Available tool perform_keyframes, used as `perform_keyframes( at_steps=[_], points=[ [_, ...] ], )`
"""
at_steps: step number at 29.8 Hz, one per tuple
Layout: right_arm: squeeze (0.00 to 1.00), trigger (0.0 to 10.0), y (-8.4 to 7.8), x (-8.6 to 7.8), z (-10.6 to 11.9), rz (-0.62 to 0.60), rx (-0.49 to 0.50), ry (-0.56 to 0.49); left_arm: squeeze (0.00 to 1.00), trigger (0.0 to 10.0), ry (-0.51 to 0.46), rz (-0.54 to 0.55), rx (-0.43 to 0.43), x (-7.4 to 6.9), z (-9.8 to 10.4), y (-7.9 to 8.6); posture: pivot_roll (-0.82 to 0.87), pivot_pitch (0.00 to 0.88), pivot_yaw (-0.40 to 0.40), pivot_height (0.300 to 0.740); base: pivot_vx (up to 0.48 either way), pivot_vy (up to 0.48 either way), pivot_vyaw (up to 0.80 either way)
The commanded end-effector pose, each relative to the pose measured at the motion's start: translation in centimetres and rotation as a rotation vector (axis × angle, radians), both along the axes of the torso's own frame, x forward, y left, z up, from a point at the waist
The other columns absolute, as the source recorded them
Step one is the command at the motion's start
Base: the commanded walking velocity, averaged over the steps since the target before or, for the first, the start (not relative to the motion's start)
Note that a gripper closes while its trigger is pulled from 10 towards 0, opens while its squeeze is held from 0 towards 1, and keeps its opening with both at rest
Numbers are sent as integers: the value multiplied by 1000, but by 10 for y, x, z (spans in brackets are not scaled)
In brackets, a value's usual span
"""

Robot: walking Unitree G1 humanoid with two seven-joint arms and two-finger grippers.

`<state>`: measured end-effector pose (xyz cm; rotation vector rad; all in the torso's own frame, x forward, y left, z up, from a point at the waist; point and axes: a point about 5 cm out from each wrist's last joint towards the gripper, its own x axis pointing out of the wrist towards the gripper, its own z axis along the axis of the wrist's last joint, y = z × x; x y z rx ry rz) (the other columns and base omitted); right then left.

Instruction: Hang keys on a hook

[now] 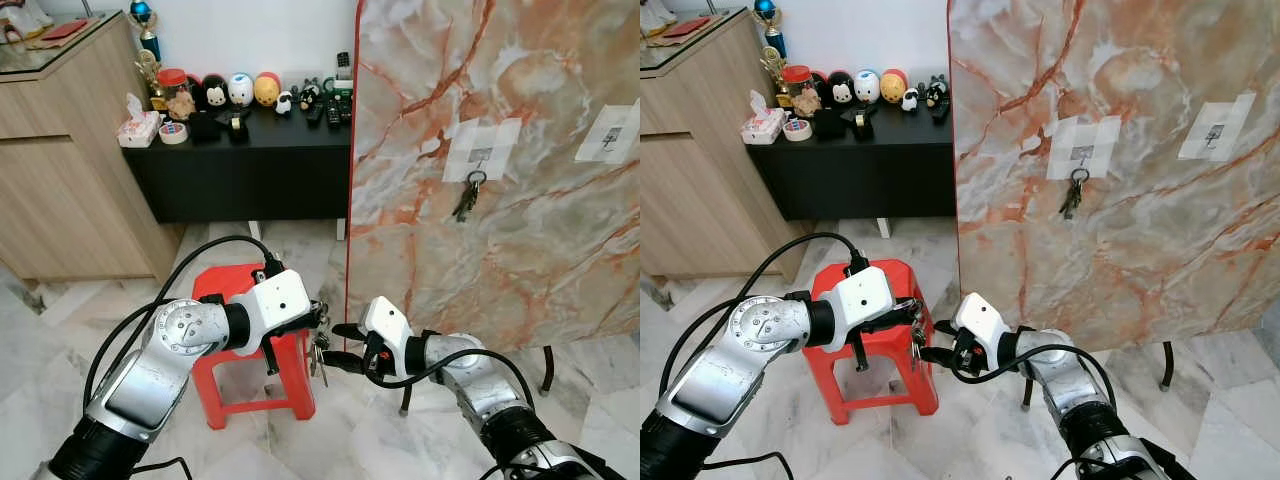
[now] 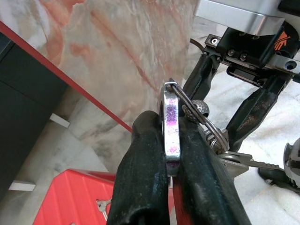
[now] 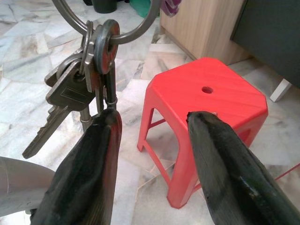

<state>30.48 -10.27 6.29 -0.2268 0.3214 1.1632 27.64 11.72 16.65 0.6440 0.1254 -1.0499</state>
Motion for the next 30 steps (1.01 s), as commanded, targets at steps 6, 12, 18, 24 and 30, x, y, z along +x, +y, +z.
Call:
perform_keyframes(
  at_steps=[6,12,18,24,30],
  points=[
    [0,10000,-1,-2,-3,7,-11,14,0,10000,-24,-21,-13,0,8,-4,42,41,18,740,0,0,0],
    [0,10000,-1,-2,-3,7,-11,14,0,10000,-24,-21,-13,0,8,-4,42,41,18,740,0,0,0],
    [0,10000,-1,-2,-3,7,-11,14,0,10000,-24,-21,-13,0,8,-4,42,41,18,740,0,0,0],
    [0,10000,-19,13,-2,-168,-103,-40,0,10000,-31,3,23,4,4,6,38,43,24,740,0,0,0],
    [0,10000,-24,14,-4,-193,-124,-43,0,10000,-35,13,116,5,-5,20,38,43,24,740,0,0,0]
  ],
)
